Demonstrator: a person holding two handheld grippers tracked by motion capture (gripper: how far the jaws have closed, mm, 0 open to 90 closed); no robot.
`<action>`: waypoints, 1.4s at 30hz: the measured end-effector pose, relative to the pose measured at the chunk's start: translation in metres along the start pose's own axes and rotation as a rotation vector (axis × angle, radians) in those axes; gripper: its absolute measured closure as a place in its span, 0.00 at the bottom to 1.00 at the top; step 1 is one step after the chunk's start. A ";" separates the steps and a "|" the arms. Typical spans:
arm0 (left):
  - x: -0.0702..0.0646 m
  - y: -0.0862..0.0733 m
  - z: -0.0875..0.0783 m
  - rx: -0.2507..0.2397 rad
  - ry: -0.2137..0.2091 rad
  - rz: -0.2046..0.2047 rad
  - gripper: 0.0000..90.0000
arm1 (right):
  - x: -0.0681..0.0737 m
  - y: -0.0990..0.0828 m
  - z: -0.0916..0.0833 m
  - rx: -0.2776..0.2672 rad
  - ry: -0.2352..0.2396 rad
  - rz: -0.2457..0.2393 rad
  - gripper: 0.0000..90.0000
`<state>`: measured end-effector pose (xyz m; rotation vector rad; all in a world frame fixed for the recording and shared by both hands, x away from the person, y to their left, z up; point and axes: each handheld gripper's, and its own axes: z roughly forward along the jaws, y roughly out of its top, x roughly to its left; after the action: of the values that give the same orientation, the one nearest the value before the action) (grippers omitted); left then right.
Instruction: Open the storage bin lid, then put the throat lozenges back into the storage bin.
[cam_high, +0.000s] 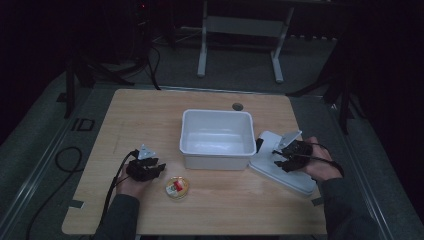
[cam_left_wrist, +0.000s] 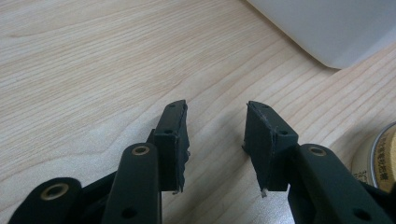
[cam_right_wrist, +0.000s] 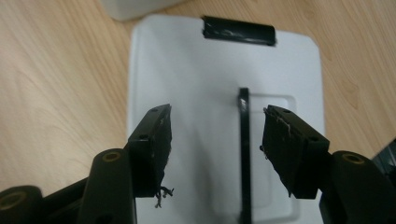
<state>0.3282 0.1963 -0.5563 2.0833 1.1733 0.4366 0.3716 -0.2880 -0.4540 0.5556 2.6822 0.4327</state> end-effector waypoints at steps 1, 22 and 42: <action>0.000 0.000 0.000 0.000 0.000 0.000 0.66 | 0.003 0.000 0.000 -0.003 0.000 0.005 0.46; 0.000 0.001 0.001 0.001 0.001 0.005 0.66 | 0.048 -0.010 0.018 -0.137 0.027 0.075 0.47; 0.000 0.001 0.000 0.005 0.006 -0.005 0.64 | 0.085 -0.020 0.041 -0.291 0.071 0.200 0.46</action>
<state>0.3287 0.1960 -0.5555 2.0844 1.1835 0.4384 0.3093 -0.2602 -0.5219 0.7324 2.5720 0.8964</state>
